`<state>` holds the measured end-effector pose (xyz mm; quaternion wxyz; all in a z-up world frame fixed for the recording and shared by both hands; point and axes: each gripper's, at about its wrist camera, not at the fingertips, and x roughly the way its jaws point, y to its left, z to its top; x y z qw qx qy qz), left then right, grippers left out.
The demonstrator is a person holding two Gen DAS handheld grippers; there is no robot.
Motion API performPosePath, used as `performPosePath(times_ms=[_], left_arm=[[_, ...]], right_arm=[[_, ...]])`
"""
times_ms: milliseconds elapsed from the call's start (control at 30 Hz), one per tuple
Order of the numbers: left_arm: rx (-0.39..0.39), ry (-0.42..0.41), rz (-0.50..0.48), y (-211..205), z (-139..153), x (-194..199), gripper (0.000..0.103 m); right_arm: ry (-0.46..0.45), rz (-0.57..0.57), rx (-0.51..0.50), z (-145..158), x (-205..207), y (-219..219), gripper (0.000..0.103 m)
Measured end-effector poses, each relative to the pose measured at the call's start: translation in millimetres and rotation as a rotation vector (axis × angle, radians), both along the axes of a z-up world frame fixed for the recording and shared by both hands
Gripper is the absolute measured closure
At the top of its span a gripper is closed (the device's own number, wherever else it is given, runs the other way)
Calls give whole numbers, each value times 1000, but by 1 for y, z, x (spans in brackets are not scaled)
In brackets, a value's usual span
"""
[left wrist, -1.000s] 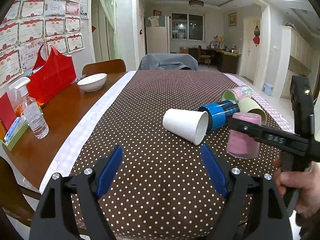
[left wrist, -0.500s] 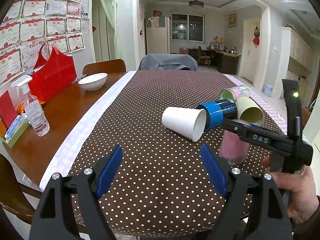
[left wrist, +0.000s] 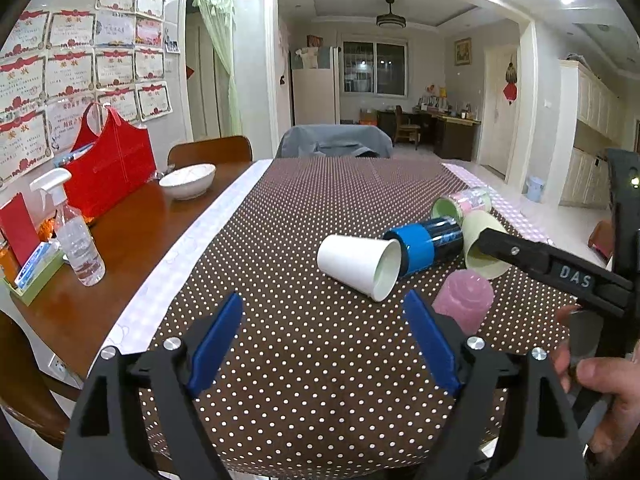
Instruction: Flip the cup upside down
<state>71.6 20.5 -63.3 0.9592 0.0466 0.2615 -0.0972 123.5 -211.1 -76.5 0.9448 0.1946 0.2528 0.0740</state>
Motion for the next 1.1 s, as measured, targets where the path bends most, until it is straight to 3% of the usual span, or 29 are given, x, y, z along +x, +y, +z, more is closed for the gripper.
performPosePath(times_ms=[333,533,1100], left_arm=[[7,-82,14,-8,25,-20,20],[8,-124,23,-13,39,-36,19],[30,-221,81,-13,65,-69,12]], right_arm=[[-127,-99,-9,48,-56,-17,6],[-145,-137,-45,66,-84,-16,6],[-201,-221,-145,87,-133,5,6]])
